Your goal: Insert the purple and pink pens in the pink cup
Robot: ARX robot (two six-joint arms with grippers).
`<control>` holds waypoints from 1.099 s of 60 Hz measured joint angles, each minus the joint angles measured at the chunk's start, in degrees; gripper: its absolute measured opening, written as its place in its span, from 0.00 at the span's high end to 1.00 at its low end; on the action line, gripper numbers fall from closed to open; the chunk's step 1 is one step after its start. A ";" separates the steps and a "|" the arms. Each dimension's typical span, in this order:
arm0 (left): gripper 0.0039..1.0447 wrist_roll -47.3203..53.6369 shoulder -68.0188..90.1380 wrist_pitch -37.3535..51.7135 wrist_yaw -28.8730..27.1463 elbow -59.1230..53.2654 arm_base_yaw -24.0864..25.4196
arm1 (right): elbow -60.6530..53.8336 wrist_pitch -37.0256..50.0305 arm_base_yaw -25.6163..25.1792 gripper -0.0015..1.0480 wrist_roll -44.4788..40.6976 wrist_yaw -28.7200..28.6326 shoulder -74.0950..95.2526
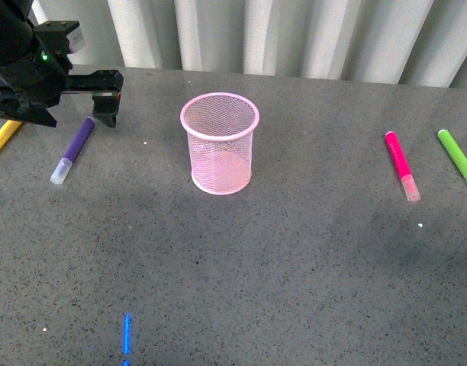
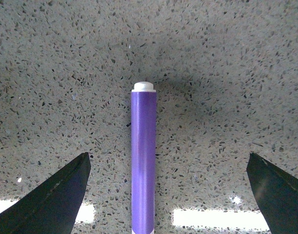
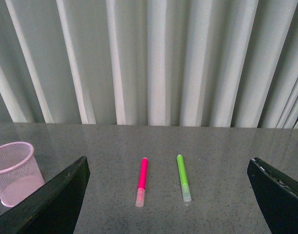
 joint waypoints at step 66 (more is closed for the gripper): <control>0.72 6.21 5.88 -3.74 -2.56 5.31 0.39 | 0.00 0.00 0.00 0.07 0.00 0.00 0.00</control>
